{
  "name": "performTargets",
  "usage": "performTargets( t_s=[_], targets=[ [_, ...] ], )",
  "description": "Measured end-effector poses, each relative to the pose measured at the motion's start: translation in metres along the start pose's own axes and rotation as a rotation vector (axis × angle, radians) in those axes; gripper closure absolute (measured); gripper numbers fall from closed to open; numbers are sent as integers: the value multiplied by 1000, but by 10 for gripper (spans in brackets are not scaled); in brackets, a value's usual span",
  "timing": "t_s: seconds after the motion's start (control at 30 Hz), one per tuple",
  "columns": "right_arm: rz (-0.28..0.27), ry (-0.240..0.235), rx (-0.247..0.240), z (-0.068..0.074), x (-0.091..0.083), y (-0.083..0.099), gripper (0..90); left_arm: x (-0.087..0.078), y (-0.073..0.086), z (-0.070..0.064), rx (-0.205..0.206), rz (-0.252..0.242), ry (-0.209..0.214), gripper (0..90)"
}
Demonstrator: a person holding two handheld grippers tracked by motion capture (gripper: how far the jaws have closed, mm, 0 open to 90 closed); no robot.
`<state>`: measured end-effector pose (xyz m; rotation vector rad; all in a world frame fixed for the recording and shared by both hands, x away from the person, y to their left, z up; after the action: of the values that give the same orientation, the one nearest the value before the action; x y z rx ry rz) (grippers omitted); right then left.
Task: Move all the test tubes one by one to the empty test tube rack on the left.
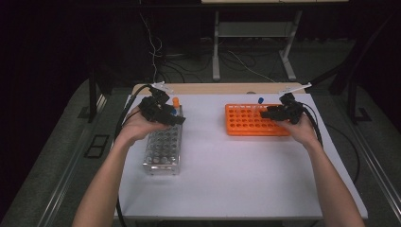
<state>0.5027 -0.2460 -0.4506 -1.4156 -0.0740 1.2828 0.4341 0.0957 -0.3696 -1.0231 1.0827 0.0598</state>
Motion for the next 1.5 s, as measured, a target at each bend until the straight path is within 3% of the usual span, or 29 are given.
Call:
performTargets(
  t_s=[0.23,0.47,0.83,1.0,1.3,1.5],
  targets=[
    [3,35,-29,0,14,-8,599,-2,7,-1,1,-2,5,313],
    [-11,88,-20,-6,26,-13,704,-3,10,2,-7,-8,1,323],
    [-47,98,-20,-9,33,-14,757,-2,13,3,-8,-8,5,323],
    [-70,105,-44,-4,23,-20,759,0,11,0,-4,-7,9,324],
    [-82,138,-62,1,-15,-28,761,5,7,-7,6,-9,27,321],
    [-91,104,-39,9,-39,-27,760,4,4,-12,14,-16,35,320]
  ],
)
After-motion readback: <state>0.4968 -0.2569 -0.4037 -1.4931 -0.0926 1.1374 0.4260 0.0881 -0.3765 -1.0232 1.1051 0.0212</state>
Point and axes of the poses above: each handheld gripper's, and its own axes: x roughly forward along the jaws, y roughly out of its underside, z roughly to its left, the point moved 9 cm from there along x, roughly forward along the jaws, and after that the axes turned 10 degrees about -y, right-handed, at the moved point
